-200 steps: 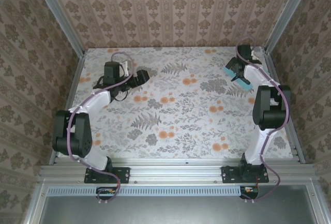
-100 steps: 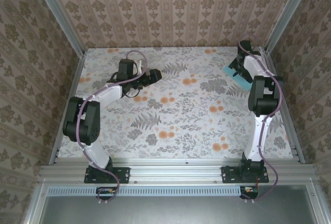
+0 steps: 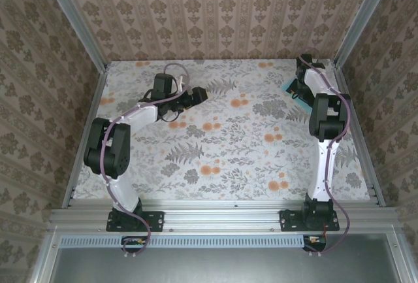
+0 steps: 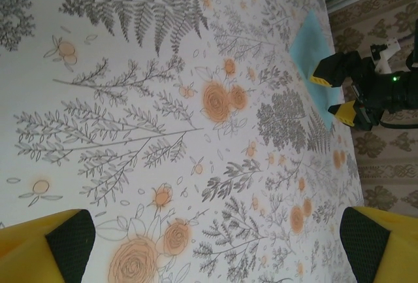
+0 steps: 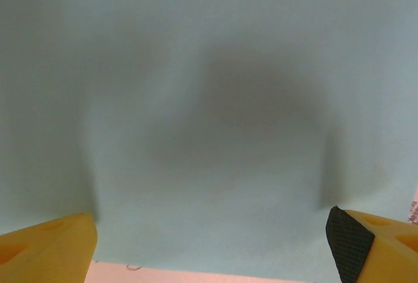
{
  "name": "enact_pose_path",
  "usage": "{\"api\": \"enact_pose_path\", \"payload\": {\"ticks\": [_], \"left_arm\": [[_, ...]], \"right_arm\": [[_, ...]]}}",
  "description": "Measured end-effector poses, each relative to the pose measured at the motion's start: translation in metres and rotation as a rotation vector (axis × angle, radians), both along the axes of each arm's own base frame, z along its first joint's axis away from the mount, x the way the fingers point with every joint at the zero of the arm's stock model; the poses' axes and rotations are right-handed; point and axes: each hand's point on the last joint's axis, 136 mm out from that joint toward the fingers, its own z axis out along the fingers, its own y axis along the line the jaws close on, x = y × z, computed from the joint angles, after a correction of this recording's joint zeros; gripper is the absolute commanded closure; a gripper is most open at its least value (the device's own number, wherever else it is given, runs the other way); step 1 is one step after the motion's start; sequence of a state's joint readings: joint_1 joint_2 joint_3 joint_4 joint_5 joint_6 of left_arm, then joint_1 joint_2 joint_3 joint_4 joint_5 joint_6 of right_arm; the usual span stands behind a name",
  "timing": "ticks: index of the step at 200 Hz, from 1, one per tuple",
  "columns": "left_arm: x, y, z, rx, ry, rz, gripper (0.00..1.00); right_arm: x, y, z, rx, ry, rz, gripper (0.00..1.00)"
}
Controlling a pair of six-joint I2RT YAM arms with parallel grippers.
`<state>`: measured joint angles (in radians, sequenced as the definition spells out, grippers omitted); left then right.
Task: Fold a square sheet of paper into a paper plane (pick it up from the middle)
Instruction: Move the square sheet of paper to the center of the table.
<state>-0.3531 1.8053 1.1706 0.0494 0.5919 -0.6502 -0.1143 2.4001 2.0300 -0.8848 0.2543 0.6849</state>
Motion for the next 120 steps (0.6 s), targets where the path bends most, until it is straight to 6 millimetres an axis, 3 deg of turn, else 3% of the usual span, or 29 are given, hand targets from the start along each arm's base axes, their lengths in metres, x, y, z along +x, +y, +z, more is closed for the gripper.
{"api": "enact_pose_path", "payload": {"ticks": [72,120], "left_arm": [[-0.007,0.002,-0.01,0.018,0.023,-0.016,0.0],[-0.014,0.004,-0.019,0.041,0.042,-0.029,0.0]], "right_arm": [[0.007,0.004,-0.001,0.01,0.042,0.024,0.12],[0.008,0.024,-0.003,0.036,0.05,0.062,0.15]]}}
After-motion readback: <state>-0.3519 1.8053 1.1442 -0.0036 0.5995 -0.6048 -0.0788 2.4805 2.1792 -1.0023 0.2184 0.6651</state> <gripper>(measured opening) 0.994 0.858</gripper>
